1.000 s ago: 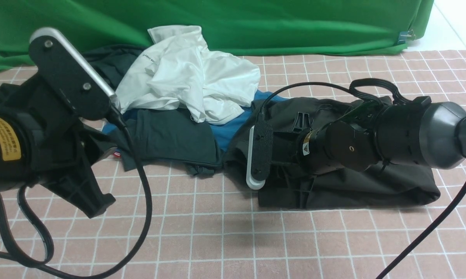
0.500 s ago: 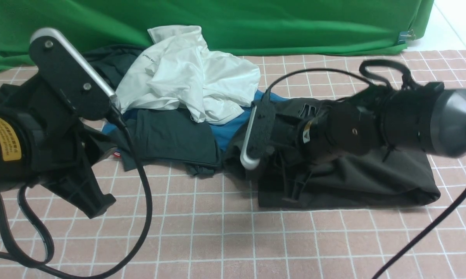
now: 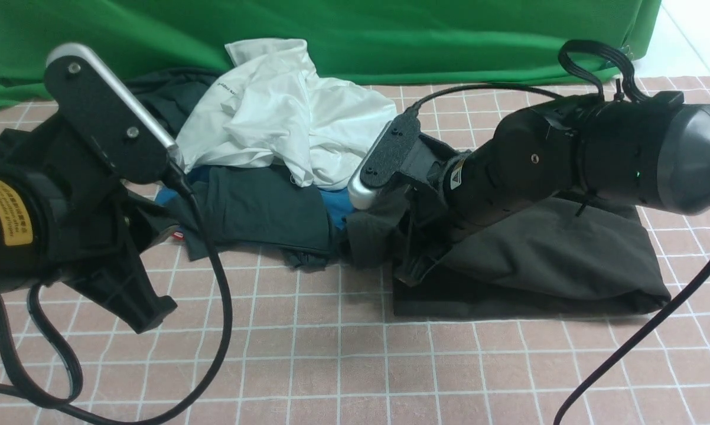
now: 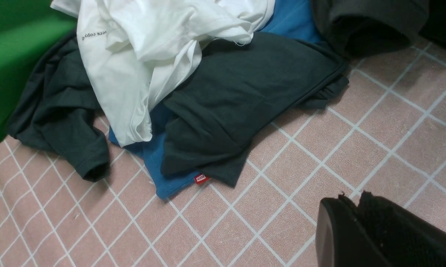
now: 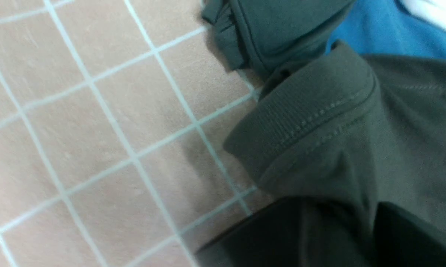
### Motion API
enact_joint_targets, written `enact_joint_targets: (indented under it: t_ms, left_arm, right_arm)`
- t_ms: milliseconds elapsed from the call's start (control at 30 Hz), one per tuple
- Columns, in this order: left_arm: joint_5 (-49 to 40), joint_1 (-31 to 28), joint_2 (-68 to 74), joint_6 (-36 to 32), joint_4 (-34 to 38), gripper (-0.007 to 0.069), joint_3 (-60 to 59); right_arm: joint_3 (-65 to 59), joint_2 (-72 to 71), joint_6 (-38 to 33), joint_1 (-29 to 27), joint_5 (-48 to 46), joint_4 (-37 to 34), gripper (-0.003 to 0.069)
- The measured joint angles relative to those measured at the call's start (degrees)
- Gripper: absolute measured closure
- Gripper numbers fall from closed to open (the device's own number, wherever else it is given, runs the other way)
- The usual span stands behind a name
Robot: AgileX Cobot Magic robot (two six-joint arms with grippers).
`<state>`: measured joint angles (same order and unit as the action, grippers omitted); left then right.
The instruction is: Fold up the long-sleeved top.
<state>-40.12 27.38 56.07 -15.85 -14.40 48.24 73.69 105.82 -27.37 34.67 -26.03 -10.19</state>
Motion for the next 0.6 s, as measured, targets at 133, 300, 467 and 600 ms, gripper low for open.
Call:
enact_joint_targets:
  t_ms: [133,300,467,600]
  left_arm:
    - [0.0,0.0,0.0,0.0,0.0,0.0615,0.0]
    - [0.0,0.0,0.0,-0.1,0.0,0.0615,0.0]
    - [0.0,0.0,0.0,-0.2,0.0,0.0615,0.0]
    - [0.0,0.0,0.0,-0.2,1.3,0.0615,0.0]
  right_arm:
    - [1.8,-0.6,5.8,0.1,-6.7,-0.4,0.0053]
    - [7.7,-4.8,9.2,-0.4,-16.5,3.7,0.0113]
    - [7.2,-9.4,17.8,-5.1,-20.0,12.7,0.0498]
    - [-0.8,-9.6,22.5,-13.4,-16.9,13.6,0.0617]
